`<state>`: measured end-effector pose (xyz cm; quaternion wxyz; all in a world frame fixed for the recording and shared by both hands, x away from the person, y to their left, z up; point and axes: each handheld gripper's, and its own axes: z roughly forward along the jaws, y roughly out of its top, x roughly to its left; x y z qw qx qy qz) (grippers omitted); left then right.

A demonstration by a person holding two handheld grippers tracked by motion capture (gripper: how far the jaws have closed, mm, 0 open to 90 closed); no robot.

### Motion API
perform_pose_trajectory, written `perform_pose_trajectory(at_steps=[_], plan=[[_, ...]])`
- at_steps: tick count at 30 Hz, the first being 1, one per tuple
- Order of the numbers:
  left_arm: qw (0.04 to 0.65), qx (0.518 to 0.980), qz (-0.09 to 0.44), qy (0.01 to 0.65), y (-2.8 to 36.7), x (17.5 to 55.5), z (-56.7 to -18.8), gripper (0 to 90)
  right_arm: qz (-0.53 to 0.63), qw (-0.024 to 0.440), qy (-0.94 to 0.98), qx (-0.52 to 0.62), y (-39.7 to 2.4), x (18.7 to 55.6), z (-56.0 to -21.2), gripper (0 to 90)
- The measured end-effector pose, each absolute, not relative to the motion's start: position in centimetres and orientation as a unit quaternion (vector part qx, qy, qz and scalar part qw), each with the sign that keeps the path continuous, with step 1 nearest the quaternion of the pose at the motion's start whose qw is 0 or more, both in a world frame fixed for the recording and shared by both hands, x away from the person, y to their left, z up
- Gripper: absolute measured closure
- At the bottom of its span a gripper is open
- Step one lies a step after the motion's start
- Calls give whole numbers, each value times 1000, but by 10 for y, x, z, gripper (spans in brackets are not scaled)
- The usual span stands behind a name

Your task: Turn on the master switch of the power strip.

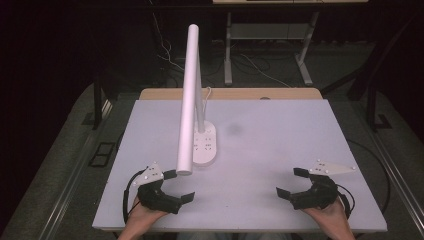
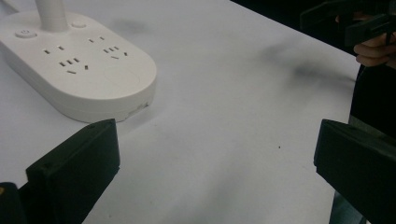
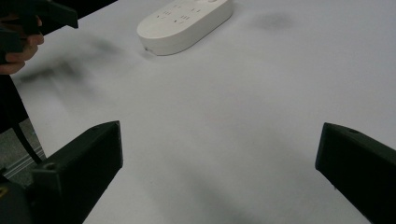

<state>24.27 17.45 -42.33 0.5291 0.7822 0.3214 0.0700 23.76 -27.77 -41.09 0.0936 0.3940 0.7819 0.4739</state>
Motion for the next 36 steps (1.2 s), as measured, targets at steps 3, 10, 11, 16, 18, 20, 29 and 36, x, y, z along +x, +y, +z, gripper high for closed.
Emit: perform_pose_trajectory(at_steps=[3,10,11,16,18,20,29,36], plan=[[528,784,69,320,175,242,-423,0,475,93,783,392,-277,238,-411,1],[529,783,68,320,175,241,-423,0,467,86,788,392,-275,239,-414,1],[529,783,67,320,175,241,-423,0,466,83,788,393,-275,239,-414,1],[532,781,60,321,176,241,-422,0,464,84,788,395,-274,238,-414,1],[533,780,58,321,176,241,-422,0,464,86,788,395,-274,238,-414,1],[533,781,57,321,176,240,-422,0,464,86,788,395,-274,238,-414,1],[531,785,52,314,174,240,-417,0,458,84,792,394,-272,237,-414,1],[529,790,46,307,175,242,-411,0,453,85,796,393,-272,237,-415,1]])
